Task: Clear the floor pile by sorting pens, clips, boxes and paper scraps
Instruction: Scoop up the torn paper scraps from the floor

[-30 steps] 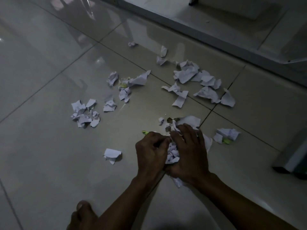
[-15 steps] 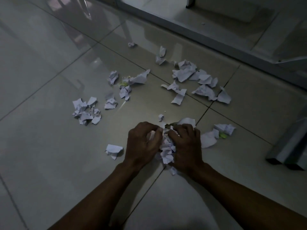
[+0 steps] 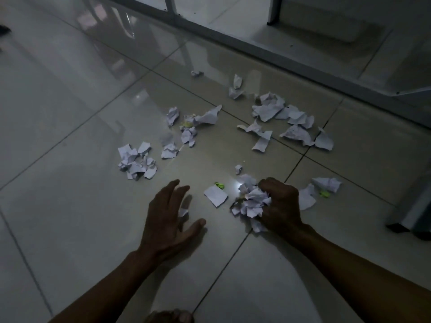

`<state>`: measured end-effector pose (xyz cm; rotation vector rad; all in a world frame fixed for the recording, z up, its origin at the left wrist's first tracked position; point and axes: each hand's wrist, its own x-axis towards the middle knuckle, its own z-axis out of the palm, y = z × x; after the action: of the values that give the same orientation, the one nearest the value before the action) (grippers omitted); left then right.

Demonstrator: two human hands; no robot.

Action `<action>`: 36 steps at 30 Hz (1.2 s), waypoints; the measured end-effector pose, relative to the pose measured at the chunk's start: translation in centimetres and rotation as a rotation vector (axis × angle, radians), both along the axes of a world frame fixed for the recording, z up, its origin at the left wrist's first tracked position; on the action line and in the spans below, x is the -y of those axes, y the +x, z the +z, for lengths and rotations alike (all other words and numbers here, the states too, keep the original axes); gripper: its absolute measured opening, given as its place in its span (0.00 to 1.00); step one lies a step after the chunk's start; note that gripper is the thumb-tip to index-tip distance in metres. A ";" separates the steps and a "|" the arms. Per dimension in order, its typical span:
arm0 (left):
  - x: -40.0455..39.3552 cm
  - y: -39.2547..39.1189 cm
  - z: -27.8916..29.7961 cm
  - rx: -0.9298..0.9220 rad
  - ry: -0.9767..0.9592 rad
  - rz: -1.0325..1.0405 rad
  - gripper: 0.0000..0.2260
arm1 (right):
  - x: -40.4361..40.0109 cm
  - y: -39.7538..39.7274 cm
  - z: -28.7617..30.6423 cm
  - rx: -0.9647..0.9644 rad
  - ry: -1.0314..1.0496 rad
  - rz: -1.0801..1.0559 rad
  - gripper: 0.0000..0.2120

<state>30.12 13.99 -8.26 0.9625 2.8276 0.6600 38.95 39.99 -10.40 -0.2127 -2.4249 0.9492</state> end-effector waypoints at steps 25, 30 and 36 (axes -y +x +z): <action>-16.2 0.6 -3.4 -0.091 -0.076 -0.359 0.30 | -5.0 5.0 5.8 -0.205 -0.782 -0.247 0.16; -17.6 1.7 -3.7 -0.271 0.093 -0.319 0.10 | -6.5 5.9 5.9 -0.193 -0.891 -0.317 0.26; -17.3 1.6 -3.2 -0.407 0.084 -0.380 0.09 | -7.2 6.4 6.5 -0.278 -1.153 -0.387 0.34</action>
<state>31.71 31.30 -11.47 1.7699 2.8159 0.5940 45.35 47.19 -3.86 -0.8327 -1.2683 1.8945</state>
